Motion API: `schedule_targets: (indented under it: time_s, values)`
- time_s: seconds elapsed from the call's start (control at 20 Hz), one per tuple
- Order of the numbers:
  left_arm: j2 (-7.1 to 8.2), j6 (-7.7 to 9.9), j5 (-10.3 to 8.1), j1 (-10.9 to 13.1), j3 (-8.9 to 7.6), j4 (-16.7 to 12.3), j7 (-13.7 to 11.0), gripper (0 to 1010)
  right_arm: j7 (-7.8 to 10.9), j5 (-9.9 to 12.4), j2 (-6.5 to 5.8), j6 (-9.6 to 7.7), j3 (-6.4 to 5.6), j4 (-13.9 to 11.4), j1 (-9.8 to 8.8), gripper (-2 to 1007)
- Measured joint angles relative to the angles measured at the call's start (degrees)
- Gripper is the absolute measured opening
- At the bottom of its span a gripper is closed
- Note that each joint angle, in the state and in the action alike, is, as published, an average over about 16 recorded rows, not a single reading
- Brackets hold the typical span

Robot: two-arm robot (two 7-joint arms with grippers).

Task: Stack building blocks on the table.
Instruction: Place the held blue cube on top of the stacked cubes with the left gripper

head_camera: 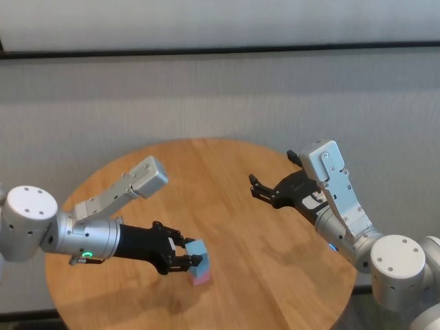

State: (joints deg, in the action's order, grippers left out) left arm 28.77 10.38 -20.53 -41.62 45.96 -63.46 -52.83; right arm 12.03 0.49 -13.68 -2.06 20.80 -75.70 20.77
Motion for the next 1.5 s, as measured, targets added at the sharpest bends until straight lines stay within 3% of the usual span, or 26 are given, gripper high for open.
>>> schedule_targets:
  time_s: [1.5]
  values:
    - [-0.13,-0.33,-0.01,-0.2,-0.01,0.7,-0.1,421,0.0,0.0,0.0,0.0,0.0,0.0,0.0,1004]
